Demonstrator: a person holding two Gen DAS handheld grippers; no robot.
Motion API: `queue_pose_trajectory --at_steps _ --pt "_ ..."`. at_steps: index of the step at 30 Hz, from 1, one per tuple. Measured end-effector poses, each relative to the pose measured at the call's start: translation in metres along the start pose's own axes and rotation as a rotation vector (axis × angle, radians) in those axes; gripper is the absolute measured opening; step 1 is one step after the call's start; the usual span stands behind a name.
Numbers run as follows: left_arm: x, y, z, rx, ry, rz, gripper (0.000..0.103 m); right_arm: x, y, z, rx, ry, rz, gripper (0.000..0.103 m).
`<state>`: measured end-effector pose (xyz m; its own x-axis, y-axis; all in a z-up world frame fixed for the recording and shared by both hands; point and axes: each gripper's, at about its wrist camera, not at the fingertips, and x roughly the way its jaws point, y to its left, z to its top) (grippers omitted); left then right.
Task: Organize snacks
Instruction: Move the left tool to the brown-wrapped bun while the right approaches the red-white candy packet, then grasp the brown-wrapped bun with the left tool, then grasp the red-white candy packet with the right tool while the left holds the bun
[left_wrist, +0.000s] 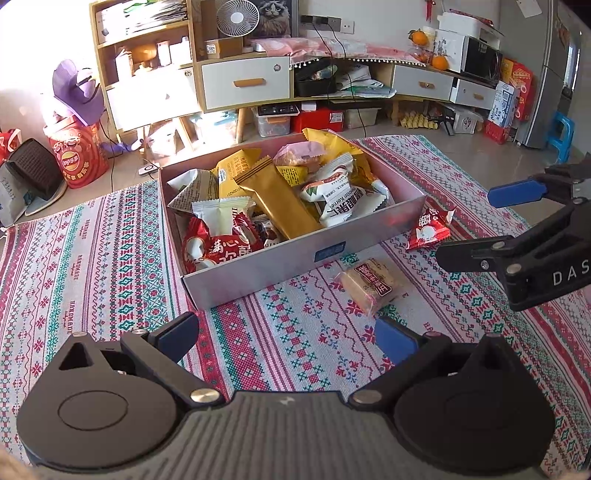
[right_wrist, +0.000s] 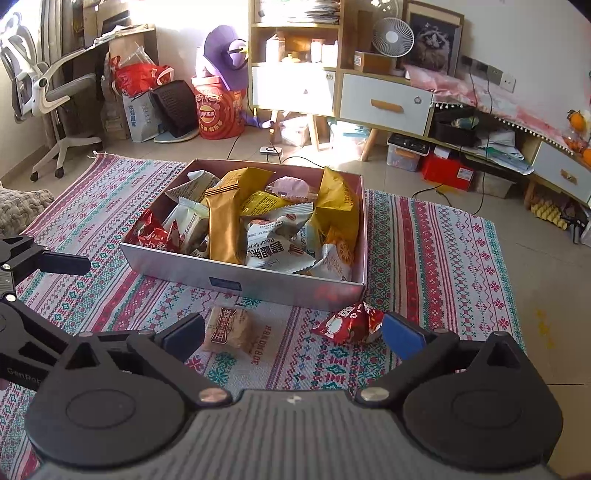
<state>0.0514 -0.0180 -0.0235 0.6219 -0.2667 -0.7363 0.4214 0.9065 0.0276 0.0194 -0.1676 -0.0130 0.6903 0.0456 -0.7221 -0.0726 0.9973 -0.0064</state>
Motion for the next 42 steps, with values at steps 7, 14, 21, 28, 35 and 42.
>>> queue_pose_trajectory --at_steps 7,14,21,28,35,42 --pt "0.012 -0.015 -0.006 0.032 0.013 0.003 0.103 0.001 -0.016 -0.018 -0.012 0.007 -0.003 0.102" --pt "0.024 -0.031 0.002 0.030 -0.020 -0.015 0.103 0.005 -0.042 -0.029 0.028 0.026 -0.037 0.102" --pt "0.041 -0.047 0.009 -0.006 -0.054 -0.026 0.103 0.010 -0.060 -0.035 0.030 0.043 -0.070 0.102" --pt "0.052 -0.052 0.011 -0.007 -0.063 -0.030 0.087 0.017 -0.067 -0.035 0.023 0.049 -0.085 0.102" --pt "0.055 -0.052 0.010 -0.012 -0.034 -0.049 0.059 0.030 -0.063 -0.029 -0.007 0.041 -0.072 0.102" --pt "0.049 -0.046 0.009 -0.017 -0.010 -0.029 0.043 0.043 -0.055 -0.024 -0.033 0.041 -0.073 0.102"
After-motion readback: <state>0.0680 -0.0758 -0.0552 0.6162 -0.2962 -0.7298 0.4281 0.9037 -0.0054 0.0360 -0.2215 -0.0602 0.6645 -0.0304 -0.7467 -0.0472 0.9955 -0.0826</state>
